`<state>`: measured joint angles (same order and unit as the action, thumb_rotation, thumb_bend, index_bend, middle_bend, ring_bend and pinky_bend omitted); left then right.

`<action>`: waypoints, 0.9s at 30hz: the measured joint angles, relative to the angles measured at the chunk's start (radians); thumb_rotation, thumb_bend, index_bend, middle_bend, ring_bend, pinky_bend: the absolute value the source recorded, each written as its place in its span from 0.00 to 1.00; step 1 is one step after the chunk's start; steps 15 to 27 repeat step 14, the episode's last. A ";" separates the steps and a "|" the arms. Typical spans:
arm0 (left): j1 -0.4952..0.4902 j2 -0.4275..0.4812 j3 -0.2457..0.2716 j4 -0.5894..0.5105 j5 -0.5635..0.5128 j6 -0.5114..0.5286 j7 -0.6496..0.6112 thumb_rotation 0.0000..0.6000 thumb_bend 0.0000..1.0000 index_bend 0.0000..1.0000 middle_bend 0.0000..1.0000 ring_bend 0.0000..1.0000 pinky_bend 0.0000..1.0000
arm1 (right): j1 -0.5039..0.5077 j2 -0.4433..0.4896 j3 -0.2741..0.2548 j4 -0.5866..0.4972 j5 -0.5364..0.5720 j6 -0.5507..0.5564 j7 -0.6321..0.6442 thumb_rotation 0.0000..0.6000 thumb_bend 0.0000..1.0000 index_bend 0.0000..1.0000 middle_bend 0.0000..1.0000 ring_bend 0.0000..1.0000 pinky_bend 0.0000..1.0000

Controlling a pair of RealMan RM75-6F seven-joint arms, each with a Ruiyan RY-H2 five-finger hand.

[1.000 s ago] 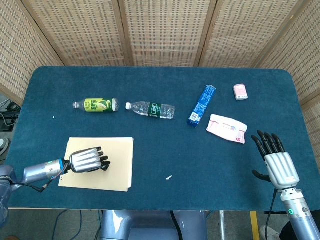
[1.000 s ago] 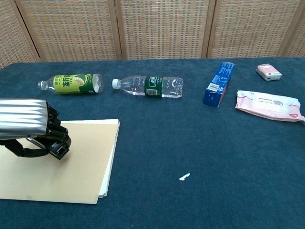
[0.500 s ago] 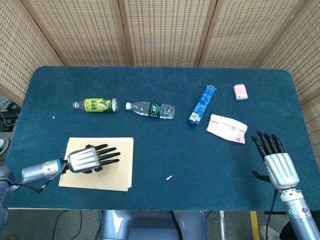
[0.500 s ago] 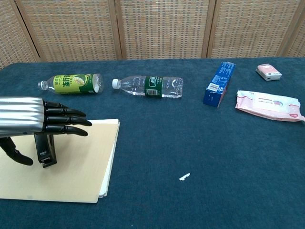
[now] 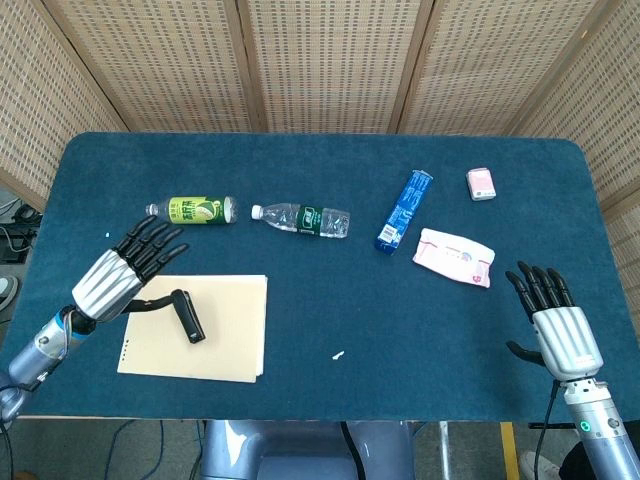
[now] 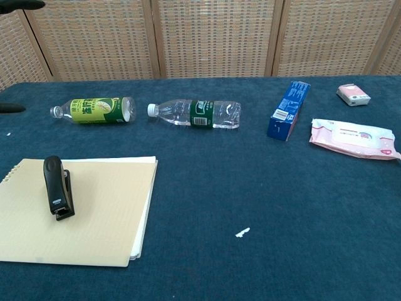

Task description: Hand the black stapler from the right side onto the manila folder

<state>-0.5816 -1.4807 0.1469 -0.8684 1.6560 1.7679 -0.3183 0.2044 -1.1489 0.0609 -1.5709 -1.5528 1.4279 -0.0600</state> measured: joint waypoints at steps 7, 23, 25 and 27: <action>0.158 0.148 -0.032 -0.560 -0.224 -0.085 0.239 1.00 0.00 0.00 0.00 0.00 0.00 | -0.001 -0.002 0.004 0.009 0.005 0.001 0.010 1.00 0.00 0.00 0.00 0.00 0.00; 0.290 0.243 -0.056 -0.750 -0.364 -0.190 0.373 1.00 0.00 0.00 0.00 0.00 0.00 | 0.000 -0.005 0.009 0.015 0.012 -0.004 0.009 1.00 0.00 0.00 0.00 0.00 0.00; 0.290 0.243 -0.056 -0.750 -0.364 -0.190 0.373 1.00 0.00 0.00 0.00 0.00 0.00 | 0.000 -0.005 0.009 0.015 0.012 -0.004 0.009 1.00 0.00 0.00 0.00 0.00 0.00; 0.290 0.243 -0.056 -0.750 -0.364 -0.190 0.373 1.00 0.00 0.00 0.00 0.00 0.00 | 0.000 -0.005 0.009 0.015 0.012 -0.004 0.009 1.00 0.00 0.00 0.00 0.00 0.00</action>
